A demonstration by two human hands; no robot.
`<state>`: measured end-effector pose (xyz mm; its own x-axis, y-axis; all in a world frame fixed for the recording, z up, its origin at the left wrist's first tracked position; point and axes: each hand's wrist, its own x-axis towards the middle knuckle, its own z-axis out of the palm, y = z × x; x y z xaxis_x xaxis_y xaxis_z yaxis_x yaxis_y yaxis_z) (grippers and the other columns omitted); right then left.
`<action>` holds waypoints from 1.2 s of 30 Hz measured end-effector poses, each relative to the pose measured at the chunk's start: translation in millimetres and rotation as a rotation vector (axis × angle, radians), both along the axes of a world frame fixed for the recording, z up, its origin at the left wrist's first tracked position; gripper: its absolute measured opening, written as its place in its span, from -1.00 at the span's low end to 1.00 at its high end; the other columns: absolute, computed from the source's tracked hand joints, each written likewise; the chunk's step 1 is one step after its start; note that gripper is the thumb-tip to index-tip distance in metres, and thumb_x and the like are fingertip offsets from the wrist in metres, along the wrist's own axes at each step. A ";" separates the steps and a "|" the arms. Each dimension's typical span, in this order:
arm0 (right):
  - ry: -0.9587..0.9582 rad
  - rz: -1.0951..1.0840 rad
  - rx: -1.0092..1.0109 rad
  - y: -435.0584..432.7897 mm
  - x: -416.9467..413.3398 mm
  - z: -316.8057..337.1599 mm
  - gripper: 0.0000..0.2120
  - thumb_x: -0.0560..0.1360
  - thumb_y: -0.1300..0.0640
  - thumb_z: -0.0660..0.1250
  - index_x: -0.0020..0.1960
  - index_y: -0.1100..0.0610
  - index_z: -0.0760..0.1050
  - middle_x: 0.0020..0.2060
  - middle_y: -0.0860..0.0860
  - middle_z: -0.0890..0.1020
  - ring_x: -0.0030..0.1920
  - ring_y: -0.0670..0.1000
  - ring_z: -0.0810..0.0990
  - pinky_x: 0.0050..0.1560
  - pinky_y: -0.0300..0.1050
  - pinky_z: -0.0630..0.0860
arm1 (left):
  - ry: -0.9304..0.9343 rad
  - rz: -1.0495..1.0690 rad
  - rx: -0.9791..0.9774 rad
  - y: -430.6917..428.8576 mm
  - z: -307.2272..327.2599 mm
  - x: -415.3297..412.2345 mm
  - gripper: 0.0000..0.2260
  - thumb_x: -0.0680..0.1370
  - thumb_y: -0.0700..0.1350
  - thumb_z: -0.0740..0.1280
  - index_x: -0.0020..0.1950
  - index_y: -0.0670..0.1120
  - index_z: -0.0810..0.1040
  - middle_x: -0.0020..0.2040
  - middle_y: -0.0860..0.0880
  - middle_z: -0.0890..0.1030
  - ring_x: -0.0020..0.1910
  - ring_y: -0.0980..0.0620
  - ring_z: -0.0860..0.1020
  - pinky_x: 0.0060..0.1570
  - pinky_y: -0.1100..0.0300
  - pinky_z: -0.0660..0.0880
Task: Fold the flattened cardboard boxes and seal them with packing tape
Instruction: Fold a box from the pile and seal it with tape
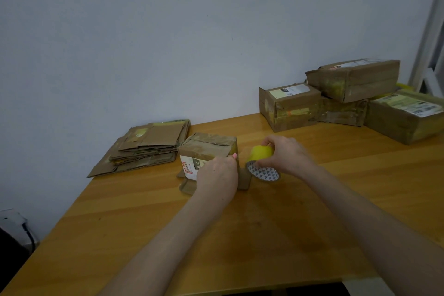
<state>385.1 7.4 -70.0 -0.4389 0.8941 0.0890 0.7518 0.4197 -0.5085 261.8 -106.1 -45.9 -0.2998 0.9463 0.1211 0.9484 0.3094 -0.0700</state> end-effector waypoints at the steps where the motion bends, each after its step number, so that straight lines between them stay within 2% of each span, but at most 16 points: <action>1: -0.004 0.000 0.001 -0.2 -0.1 0.2 -0.43 0.29 -0.19 0.51 0.22 -0.07 0.41 0.06 -0.05 0.56 0.00 -0.01 0.52 -0.05 -0.08 0.54 | -0.019 0.006 -0.014 2.2 0.9 0.1 -0.66 0.68 -0.08 -0.01 0.38 -0.04 0.42 -0.14 -0.07 0.53 -0.08 -0.06 0.60 -0.12 0.10 0.57; 6: -0.019 0.000 0.004 0.0 -1.8 0.2 -0.41 0.30 -0.20 0.50 0.25 -0.08 0.40 0.08 -0.03 0.56 0.03 0.01 0.52 -0.03 -0.07 0.54 | -0.111 0.077 -0.042 1.2 2.3 -11.9 -0.69 0.67 0.00 0.05 0.20 -0.13 0.50 -0.22 -0.06 0.51 -0.20 -0.03 0.57 -0.07 0.04 0.61; 12: -0.020 -0.014 0.020 0.5 -2.5 -1.5 -0.41 0.29 -0.22 0.50 0.23 -0.08 0.41 0.06 -0.04 0.57 0.00 0.00 0.53 -0.07 -0.08 0.55 | -0.061 0.021 0.031 2.1 -1.3 -6.7 -0.67 0.68 -0.05 0.00 0.30 -0.09 0.46 -0.18 -0.06 0.50 -0.24 -0.02 0.51 -0.16 0.10 0.56; 14: -0.017 -0.020 0.022 0.1 -2.3 -2.2 -0.40 0.29 -0.22 0.50 0.24 -0.07 0.41 0.06 -0.04 0.57 -0.01 0.00 0.53 -0.06 -0.08 0.55 | -0.082 0.020 0.031 3.1 -0.7 -8.1 -0.67 0.68 -0.06 0.01 0.33 -0.08 0.46 -0.14 -0.08 0.54 -0.19 -0.04 0.55 -0.16 0.09 0.56; 16: -0.006 -0.022 0.022 -0.8 -1.6 -2.7 -0.40 0.30 -0.22 0.49 0.25 -0.06 0.40 0.05 -0.04 0.57 -0.02 -0.01 0.53 -0.08 -0.10 0.55 | -0.125 0.022 0.035 0.9 -0.6 -13.5 -0.68 0.67 -0.03 0.05 0.30 -0.08 0.47 -0.18 -0.04 0.54 -0.23 -0.02 0.55 -0.14 0.08 0.59; 19: 0.009 -0.020 0.022 -0.6 0.8 -3.9 -0.39 0.30 -0.22 0.50 0.25 -0.06 0.40 0.06 -0.03 0.57 -0.03 0.00 0.53 -0.11 -0.12 0.53 | -0.117 0.012 0.067 1.6 1.0 -19.9 -0.67 0.67 0.02 0.06 0.24 -0.10 0.51 -0.28 0.00 0.49 -0.36 0.07 0.49 -0.24 0.15 0.58; 23: 0.022 -0.015 0.013 -0.4 2.8 -4.2 -0.40 0.30 -0.21 0.50 0.25 -0.05 0.39 0.06 -0.03 0.56 -0.03 -0.01 0.52 -0.18 -0.15 0.48 | -0.098 -0.016 0.097 0.2 5.1 -11.6 -0.68 0.65 -0.12 0.11 0.40 -0.03 0.39 -0.19 -0.03 0.54 -0.30 0.04 0.53 -0.22 0.13 0.59; 26: 0.033 -0.009 0.023 0.7 3.7 -5.7 -0.40 0.30 -0.21 0.50 0.25 -0.05 0.40 0.05 -0.04 0.56 -0.03 -0.02 0.52 -0.17 -0.16 0.47 | -0.083 -0.044 0.149 5.5 4.9 -10.1 -0.68 0.63 -0.15 0.13 0.39 -0.02 0.41 -0.16 -0.04 0.56 -0.26 0.02 0.56 -0.20 0.11 0.60; 30: 0.060 -0.027 0.011 2.0 3.7 -9.4 -0.42 0.29 -0.20 0.51 0.21 -0.06 0.40 0.02 -0.04 0.57 -0.05 -0.01 0.54 -0.12 -0.11 0.54 | -0.087 -0.007 0.059 8.5 -4.9 -14.3 -0.71 0.67 -0.05 0.08 0.33 -0.05 0.46 -0.24 -0.02 0.51 -0.32 0.05 0.51 -0.24 0.16 0.58; 33: 0.128 -0.014 -0.002 2.2 7.7 -12.2 -0.44 0.29 -0.17 0.52 0.19 -0.05 0.41 0.01 -0.05 0.56 -0.04 -0.01 0.54 -0.09 -0.08 0.57 | -0.072 -0.030 0.062 2.3 -24.9 -18.2 -0.67 0.67 -0.08 0.04 0.44 0.02 0.35 -0.31 0.01 0.46 -0.38 0.06 0.47 -0.33 0.20 0.53; 36: 0.289 0.035 -0.025 0.3 14.3 -8.4 -0.47 0.32 -0.08 0.53 0.20 -0.01 0.42 0.00 -0.07 0.50 -0.02 -0.04 0.51 -0.19 -0.20 0.53 | -0.108 -0.083 -0.024 -12.2 -45.8 -12.9 -0.59 0.67 -0.11 0.07 0.52 0.09 0.18 -0.21 -0.01 0.53 -0.25 0.03 0.56 -0.27 0.19 0.57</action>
<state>399.4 7.7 -78.4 -0.4294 0.8823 0.1930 0.5592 0.4275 -0.7103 248.9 -118.3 -91.7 -0.2301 0.9707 0.0697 0.9731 0.2286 0.0279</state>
